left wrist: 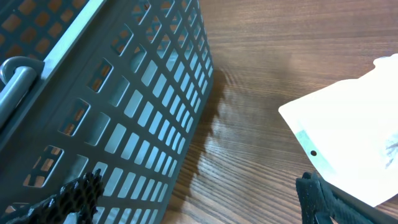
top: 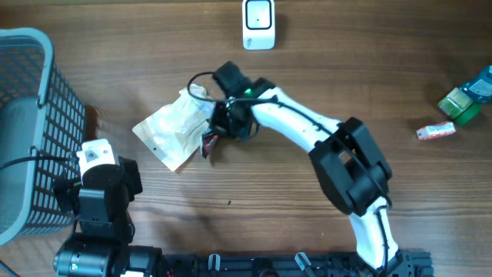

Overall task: Scan the item barcode
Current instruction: 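Lift the black-red packet up to the white scanner face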

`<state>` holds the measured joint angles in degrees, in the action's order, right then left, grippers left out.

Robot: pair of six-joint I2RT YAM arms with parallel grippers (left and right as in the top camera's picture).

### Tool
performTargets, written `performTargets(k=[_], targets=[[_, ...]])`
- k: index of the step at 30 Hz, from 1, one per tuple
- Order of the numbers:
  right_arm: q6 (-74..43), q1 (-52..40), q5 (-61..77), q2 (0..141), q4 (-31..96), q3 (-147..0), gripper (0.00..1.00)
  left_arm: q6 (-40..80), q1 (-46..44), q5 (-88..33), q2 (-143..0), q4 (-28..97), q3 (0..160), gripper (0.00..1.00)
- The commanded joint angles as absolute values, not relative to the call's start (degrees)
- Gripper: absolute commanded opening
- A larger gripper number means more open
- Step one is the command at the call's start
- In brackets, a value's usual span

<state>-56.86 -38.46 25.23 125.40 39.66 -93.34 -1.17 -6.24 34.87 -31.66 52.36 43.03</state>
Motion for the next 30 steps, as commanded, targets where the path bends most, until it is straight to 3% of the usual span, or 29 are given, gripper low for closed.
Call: performTargets(k=[1, 6, 7, 10, 14, 18, 24, 30], targets=[[-42.44, -33.52, 44.82, 123.09, 39.38, -93.08, 0.05, -1.21, -5.82, 35.44, -31.46, 52.18, 43.20, 1.00], [-23.49, -21.54, 90.04, 123.11, 35.94, -93.08, 0.04, -1.21, -5.82, 35.44, -31.46, 52.18, 43.20, 1.00], [-22.79, -19.22, 92.97, 123.11, 34.76, -93.08, 0.05, -1.21, -5.82, 35.44, -31.46, 52.18, 43.20, 1.00], [-25.67, -13.04, 92.92, 123.11, 29.36, -93.08, 0.05, -1.21, -5.82, 35.44, -31.46, 52.18, 43.20, 1.00], [-49.47, -10.41, 92.95, 123.11, 10.61, -93.08, 0.05, -1.21, -5.82, 35.44, -31.46, 52.18, 43.20, 1.00], [-79.83, -10.41, 92.53, 123.09, -17.26, -93.14, 0.05, -1.19, -5.82, 35.44, -31.46, 52.18, 43.20, 1.00], [-91.74, -10.31, 92.84, 122.72, -27.88, -93.21, 0.05, -1.21, -5.82, 35.44, -31.46, 52.18, 43.20, 1.00], [-91.64, -10.31, 92.84, 122.72, -27.88, -93.21, 0.05, -1.21, -5.82, 35.44, -31.46, 52.18, 43.20, 1.00]])
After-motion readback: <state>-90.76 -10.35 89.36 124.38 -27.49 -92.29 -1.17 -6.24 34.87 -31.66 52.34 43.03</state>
